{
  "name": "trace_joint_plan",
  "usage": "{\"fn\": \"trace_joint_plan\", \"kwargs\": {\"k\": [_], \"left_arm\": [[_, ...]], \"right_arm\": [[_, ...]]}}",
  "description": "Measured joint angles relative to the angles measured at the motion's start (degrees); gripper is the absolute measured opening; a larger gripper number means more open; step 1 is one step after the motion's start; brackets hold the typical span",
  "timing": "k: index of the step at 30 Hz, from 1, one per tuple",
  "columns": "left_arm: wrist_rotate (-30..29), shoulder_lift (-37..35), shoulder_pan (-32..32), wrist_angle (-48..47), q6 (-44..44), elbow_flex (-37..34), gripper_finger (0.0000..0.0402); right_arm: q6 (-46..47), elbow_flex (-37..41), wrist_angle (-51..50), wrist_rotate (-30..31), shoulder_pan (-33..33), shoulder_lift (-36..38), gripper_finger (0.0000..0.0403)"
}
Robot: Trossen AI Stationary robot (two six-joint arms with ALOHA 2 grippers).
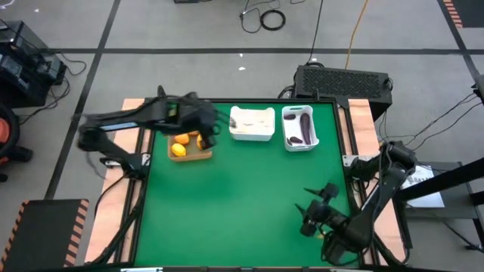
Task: Sort produce into baskets
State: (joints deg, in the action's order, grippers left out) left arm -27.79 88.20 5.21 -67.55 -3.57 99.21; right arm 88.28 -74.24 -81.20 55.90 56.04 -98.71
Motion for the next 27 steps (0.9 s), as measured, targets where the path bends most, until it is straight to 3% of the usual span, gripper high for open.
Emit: {"fn": "trace_joint_plan", "kwargs": {"k": [4,11,19,27], "left_arm": [[-2.08,-11.91,-1.37,6.42,-3.11,-14.88,0.0217],[-0.35,-31.97,-3.5,29.75,-3.71,-43.67,0.0217],[8.8,-51.7,-3.49,40.18,-9.16,-65.32,0.0217],[10.41,-70.18,-3.51,59.35,-11.15,-81.63,0.0217]], "right_arm": [[-1.84,0.0,-5.15,2.21,-1.02,3.64,0.0281],[-2.44,3.8,-6.52,6.31,-0.95,17.11,0.0266],[-5.02,22.27,16.04,6.55,-0.95,34.12,0.0203],[-21.11,39.77,40.99,6.41,-0.44,45.99,0.0061]]}}
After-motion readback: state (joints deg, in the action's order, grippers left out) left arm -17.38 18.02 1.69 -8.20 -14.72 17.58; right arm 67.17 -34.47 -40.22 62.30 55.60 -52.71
